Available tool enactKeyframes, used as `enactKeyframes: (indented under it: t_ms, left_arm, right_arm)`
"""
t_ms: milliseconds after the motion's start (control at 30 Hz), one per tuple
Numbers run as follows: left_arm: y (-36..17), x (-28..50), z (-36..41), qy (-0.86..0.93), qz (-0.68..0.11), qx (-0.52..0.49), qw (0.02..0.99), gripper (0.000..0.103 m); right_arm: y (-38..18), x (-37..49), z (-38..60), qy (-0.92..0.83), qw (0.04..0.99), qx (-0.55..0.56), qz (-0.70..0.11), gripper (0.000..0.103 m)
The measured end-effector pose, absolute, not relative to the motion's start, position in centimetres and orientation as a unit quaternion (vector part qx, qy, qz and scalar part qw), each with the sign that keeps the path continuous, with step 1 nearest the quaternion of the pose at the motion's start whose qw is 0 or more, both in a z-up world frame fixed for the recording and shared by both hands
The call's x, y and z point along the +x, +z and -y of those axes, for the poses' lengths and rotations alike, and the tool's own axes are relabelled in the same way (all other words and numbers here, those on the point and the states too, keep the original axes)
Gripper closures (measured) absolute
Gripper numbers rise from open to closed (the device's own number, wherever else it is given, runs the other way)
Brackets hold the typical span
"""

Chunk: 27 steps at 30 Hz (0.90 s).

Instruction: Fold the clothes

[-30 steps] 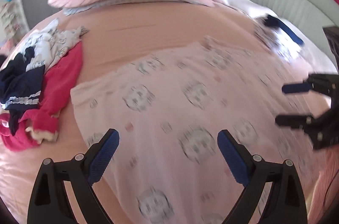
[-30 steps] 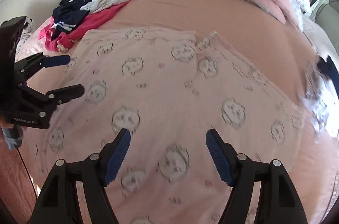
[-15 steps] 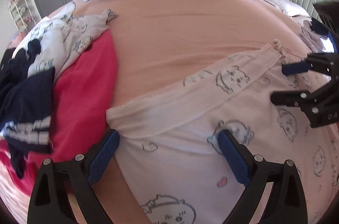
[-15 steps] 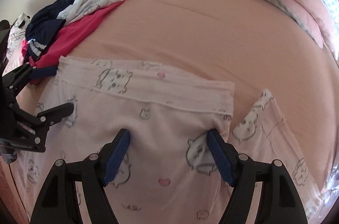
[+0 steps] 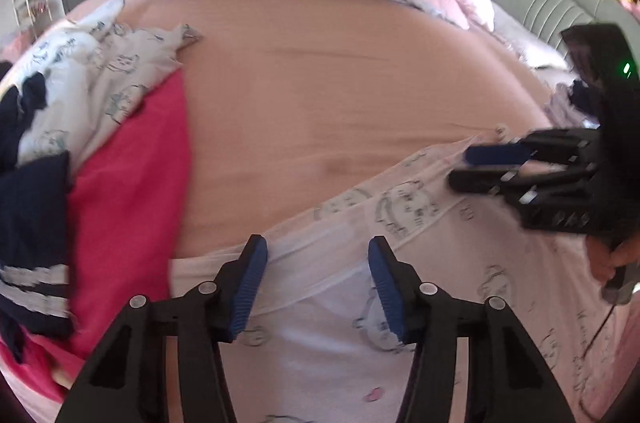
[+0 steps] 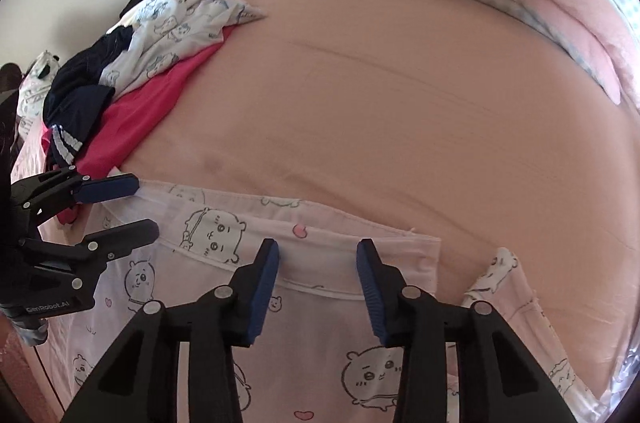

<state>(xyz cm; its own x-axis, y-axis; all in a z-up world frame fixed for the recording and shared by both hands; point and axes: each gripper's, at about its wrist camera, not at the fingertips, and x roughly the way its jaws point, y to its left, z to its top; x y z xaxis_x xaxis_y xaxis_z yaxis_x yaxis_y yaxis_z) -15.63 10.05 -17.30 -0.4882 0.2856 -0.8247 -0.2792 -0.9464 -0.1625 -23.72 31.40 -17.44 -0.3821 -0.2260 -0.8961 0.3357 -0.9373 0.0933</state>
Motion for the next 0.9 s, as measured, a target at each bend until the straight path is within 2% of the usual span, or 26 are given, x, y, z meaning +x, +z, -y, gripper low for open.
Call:
enactKeyframes:
  t_ms: [133, 200, 233, 267, 300, 333, 367, 667, 800, 900]
  left_arm:
    - [-17.9, -15.3, -11.3, 0.851, 0.012, -0.500, 0.157, 0.053]
    - [-18.1, -15.3, -12.1, 0.855, -0.008, -0.498, 0.145, 0.055]
    - [-18.1, -15.4, -12.4, 0.858, -0.014, -0.494, 0.138, 0.063]
    - [-18.0, -15.6, -12.5, 0.861, -0.015, -0.491, 0.135, 0.078]
    - [-17.9, -15.7, -12.5, 0.862, -0.009, -0.488, 0.134, 0.084]
    - [-17.9, -15.8, -12.4, 0.864, -0.006, -0.486, 0.133, 0.093]
    - [-17.9, -15.8, -12.4, 0.866, -0.006, -0.483, 0.131, 0.097]
    - [-18.6, -17.3, -12.2, 0.877, -0.014, -0.465, 0.122, 0.100]
    - [-18.3, -18.5, -11.2, 0.881, -0.019, -0.466, 0.081, 0.100]
    - [-16.8, -17.6, -10.6, 0.866, 0.034, -0.476, 0.152, 0.100]
  right_arm:
    - [-17.7, -23.0, -31.0, -0.827, 0.171, 0.530, -0.072, 0.064]
    - [-18.1, -22.8, -31.1, -0.827, 0.170, 0.531, -0.073, 0.066]
    - [-18.2, -22.8, -31.2, -0.830, 0.169, 0.527, -0.071, 0.069]
    - [-18.2, -22.8, -31.2, -0.833, 0.167, 0.523, -0.069, 0.073]
    - [-18.0, -22.8, -31.2, -0.835, 0.169, 0.519, -0.066, 0.086]
    - [-17.9, -22.7, -31.1, -0.836, 0.175, 0.516, -0.061, 0.094]
    - [-17.7, -22.6, -31.0, -0.839, 0.176, 0.511, -0.060, 0.095]
    - [-17.9, -23.4, -31.4, -0.843, 0.183, 0.504, -0.046, 0.098]
    - [-17.7, -24.1, -31.5, -0.849, 0.175, 0.497, -0.028, 0.098]
    - [-17.2, -24.8, -32.1, -0.841, 0.180, 0.510, 0.005, 0.097]
